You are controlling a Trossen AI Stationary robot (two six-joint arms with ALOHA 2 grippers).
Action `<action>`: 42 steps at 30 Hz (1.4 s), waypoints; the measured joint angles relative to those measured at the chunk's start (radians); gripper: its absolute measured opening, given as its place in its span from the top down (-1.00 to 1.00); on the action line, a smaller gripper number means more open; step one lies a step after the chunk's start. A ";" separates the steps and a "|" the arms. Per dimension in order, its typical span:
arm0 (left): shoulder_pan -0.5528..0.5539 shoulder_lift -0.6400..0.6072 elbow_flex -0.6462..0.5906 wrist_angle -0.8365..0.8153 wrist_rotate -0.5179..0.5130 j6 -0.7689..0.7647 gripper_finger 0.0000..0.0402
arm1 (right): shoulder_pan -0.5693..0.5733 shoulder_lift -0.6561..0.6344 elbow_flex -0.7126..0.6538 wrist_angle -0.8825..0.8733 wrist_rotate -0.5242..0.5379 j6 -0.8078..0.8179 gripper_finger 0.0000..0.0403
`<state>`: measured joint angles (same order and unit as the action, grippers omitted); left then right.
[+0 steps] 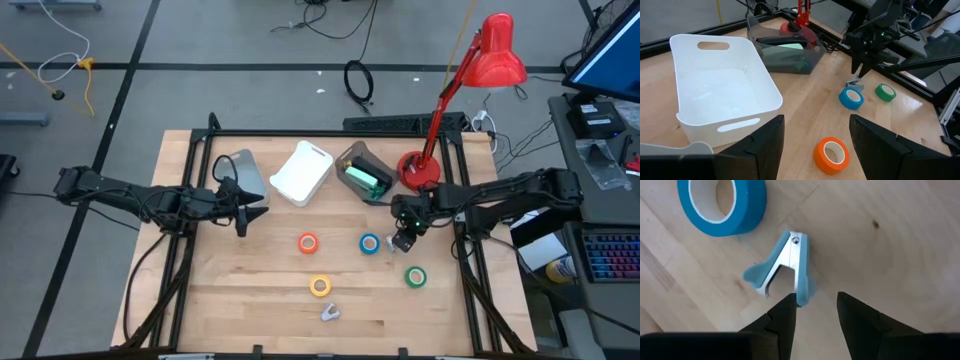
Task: Pick and place Stapler, Stapler remover, tape
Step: Put the light blue staple remover into the gray bin
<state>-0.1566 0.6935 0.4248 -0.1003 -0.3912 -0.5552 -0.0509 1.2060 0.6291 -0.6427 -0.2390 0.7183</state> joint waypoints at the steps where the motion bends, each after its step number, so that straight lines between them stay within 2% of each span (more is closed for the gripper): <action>1: 0.000 0.000 0.000 0.000 0.000 0.000 -0.13 | 0.000 0.000 -0.007 0.012 0.000 0.001 0.33; 22: 0.000 0.000 0.000 0.000 0.000 0.000 -0.13 | 0.000 0.000 -0.028 0.086 0.000 0.004 0.35; 26: 0.000 0.000 0.000 0.000 0.000 0.000 -0.13 | 0.000 0.000 -0.028 0.073 0.000 0.003 0.45; 37: 0.000 0.000 0.000 0.000 -0.001 0.000 -0.13 | 0.000 0.000 -0.028 0.070 -0.002 -0.005 0.93; 42: 0.000 0.000 0.000 0.000 -0.001 0.000 -0.13 | -0.001 0.000 -0.027 0.071 -0.003 -0.019 0.98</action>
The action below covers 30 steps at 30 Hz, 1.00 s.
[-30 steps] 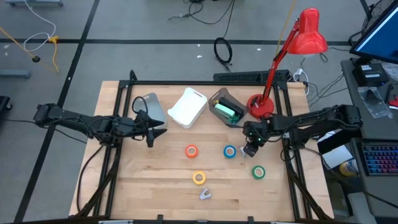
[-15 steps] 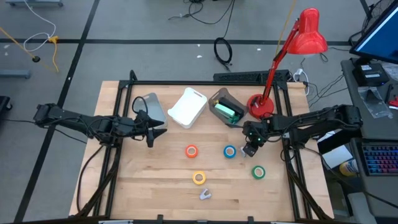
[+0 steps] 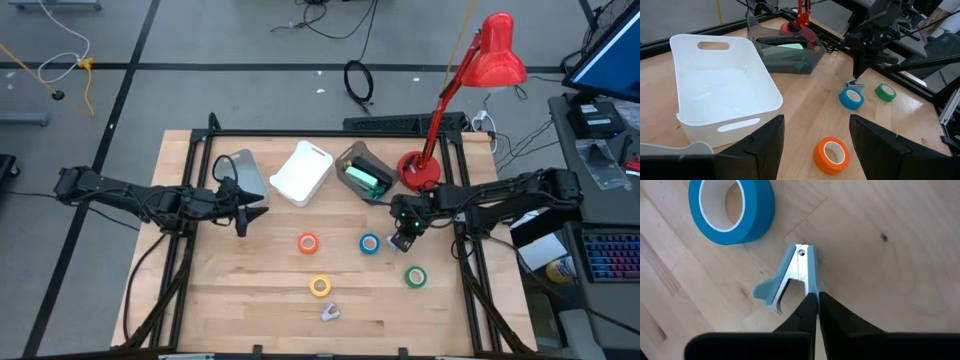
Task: Pick and place Stapler, Stapler remover, tape
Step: Put the light blue staple remover into the gray bin
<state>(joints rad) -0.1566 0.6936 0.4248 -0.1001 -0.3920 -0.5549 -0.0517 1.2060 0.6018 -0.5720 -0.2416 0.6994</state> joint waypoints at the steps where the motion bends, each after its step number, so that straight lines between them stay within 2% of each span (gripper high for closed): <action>1: 0.000 0.000 0.000 0.000 0.000 0.000 -0.13 | 0.000 0.000 0.000 0.000 0.000 -0.004 0.98; 9: 0.000 0.000 0.000 0.000 0.000 0.000 -0.13 | 0.000 -0.030 0.000 -0.011 0.000 -0.001 0.99; 22: 0.000 0.000 0.000 0.047 0.000 -0.008 -0.13 | 0.000 -0.216 0.000 0.003 0.000 0.092 1.00; 26: 0.000 0.000 0.000 0.098 -0.001 -0.006 -0.13 | 0.000 -0.275 0.000 0.142 0.002 0.135 1.00; 30: 0.000 0.000 0.000 0.111 -0.001 -0.003 -0.13 | 0.000 -0.288 0.000 0.401 0.006 0.162 1.00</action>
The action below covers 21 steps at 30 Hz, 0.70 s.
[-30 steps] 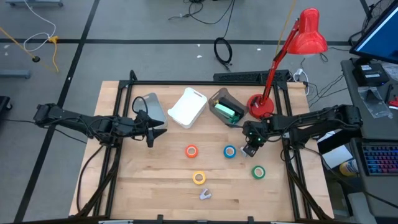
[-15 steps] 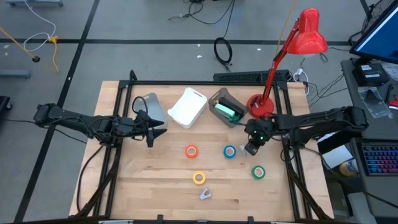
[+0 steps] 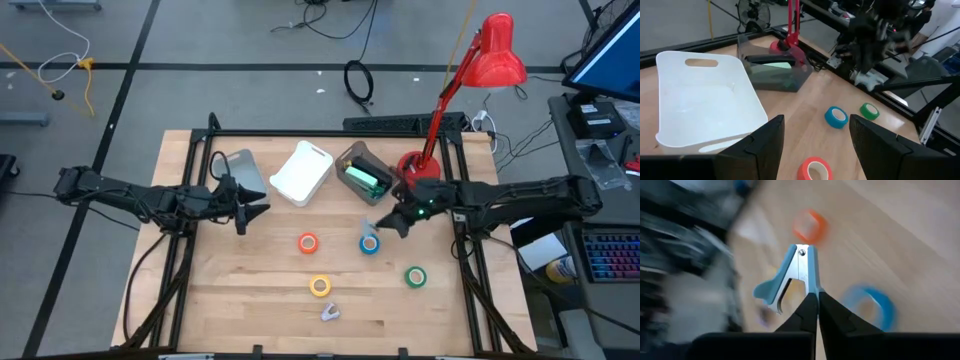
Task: Pick and place Stapler, Stapler remover, tape
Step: Put the light blue staple remover into the gray bin
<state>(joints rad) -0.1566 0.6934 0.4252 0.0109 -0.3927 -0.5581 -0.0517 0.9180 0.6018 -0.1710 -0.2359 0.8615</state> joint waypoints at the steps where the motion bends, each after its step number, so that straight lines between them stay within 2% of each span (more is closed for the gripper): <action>1: 0.000 0.000 0.000 0.000 0.000 0.001 -0.13 | 0.000 0.002 0.000 0.060 0.000 0.007 1.00; 6: 0.000 0.000 0.000 0.002 0.001 -0.025 -0.13 | 0.001 0.055 0.000 0.328 0.021 0.017 1.00; 11: -0.003 0.020 0.000 0.044 0.005 -0.058 -0.13 | 0.001 0.160 0.000 0.557 0.046 0.008 1.00; 17: -0.003 0.109 0.000 0.219 0.082 -0.057 -0.13 | 0.001 0.326 0.000 0.847 0.060 -0.017 1.00; 21: -0.003 0.194 0.000 0.365 0.158 -0.065 -0.13 | 0.001 0.421 0.000 1.009 0.130 -0.055 1.00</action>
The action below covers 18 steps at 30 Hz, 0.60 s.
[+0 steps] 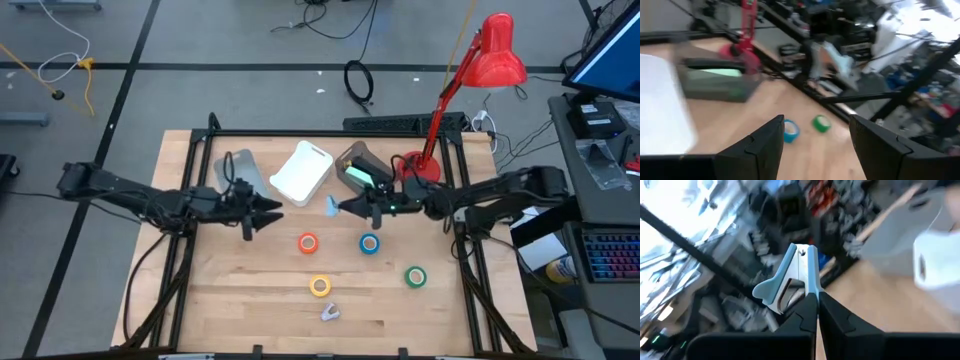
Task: Pick and place Stapler, Stapler remover, tape
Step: Put the light blue staple remover into the gray bin
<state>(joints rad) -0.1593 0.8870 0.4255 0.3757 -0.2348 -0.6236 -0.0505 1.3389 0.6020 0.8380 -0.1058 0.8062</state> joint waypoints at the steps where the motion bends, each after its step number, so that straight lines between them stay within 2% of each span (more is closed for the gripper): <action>1: 0.000 0.022 0.000 0.037 0.017 -0.009 -0.13 | 0.000 0.021 0.003 0.031 0.007 -0.008 1.00; 9: 0.001 0.205 0.005 0.336 0.082 -0.019 -0.13 | 0.000 0.129 0.103 0.086 0.003 -0.126 1.00; 13: 0.002 0.272 0.026 0.407 0.082 -0.046 -0.13 | 0.000 0.159 0.152 0.088 0.002 -0.172 1.00; 18: 0.007 0.322 0.085 0.416 0.081 -0.052 -0.13 | 0.000 0.179 0.178 0.087 -0.012 -0.186 1.00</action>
<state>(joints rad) -0.1526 1.2091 0.5102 0.7919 -0.1536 -0.6759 -0.0505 1.5183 0.7803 0.9252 -0.1176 0.6197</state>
